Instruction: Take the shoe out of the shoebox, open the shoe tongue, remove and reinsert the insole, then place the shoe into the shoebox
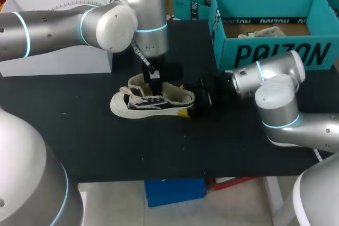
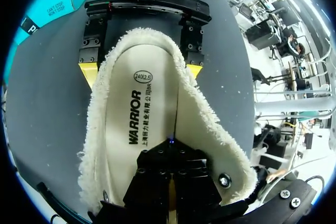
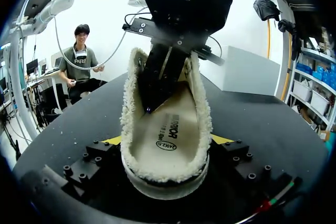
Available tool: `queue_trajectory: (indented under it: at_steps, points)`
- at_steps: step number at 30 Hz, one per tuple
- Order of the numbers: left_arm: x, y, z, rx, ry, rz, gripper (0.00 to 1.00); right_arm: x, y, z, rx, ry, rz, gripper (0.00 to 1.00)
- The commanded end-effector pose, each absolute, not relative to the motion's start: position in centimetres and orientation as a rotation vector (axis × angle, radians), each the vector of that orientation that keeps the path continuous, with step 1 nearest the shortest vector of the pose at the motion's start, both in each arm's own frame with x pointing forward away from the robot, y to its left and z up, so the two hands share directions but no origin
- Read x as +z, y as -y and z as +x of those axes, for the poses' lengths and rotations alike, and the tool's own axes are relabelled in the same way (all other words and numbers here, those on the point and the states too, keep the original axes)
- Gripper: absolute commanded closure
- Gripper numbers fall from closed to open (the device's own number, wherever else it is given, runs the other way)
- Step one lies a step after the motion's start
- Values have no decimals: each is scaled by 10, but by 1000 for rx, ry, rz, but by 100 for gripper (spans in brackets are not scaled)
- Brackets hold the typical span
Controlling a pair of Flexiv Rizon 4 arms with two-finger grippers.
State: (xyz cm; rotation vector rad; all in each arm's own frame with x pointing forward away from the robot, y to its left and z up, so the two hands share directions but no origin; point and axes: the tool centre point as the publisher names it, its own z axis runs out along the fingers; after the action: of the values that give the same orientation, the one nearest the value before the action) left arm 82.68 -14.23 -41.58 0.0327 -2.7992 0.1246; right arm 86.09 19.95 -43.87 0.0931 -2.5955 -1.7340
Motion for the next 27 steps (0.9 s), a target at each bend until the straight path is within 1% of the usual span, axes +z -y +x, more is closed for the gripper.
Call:
queue_trajectory:
  at_steps: [1, 2, 4, 5, 7, 10, 17, 22, 25, 27]
  points:
    - [-423, 144, 823, 129, 2815, 24, 82, -440, -200, 862, -1732, 2597, 90, 100]
    - [-423, 144, 823, 128, 2818, 21, 68, -440, -200, 862, -1732, 2597, 90, 100]
    - [-423, 144, 823, 129, 2831, 22, 64, -440, -200, 862, -1732, 2597, 90, 100]
    - [-423, 144, 823, 123, 2838, 23, 64, -440, -200, 862, -1732, 2597, 90, 100]
    - [-424, 145, 824, 117, 2850, 24, 59, -440, -200, 862, -1732, 2597, 90, 100]
    - [-426, 145, 824, 96, 2874, 31, 63, -440, -200, 862, -1732, 2597, 90, 100]
    - [-438, 148, 820, -28, 3017, 60, 64, -440, -200, 862, -1732, 2597, 90, 100]
    - [-453, 144, 819, -117, 3140, 87, 70, -440, -200, 862, -1732, 2597, 90, 100]
    - [-463, 140, 824, -177, 3197, 91, 73, -440, -200, 862, -1732, 2597, 90, 100]
    - [-471, 134, 829, -214, 3237, 88, 71, -440, -200, 862, -1732, 2597, 90, 100]
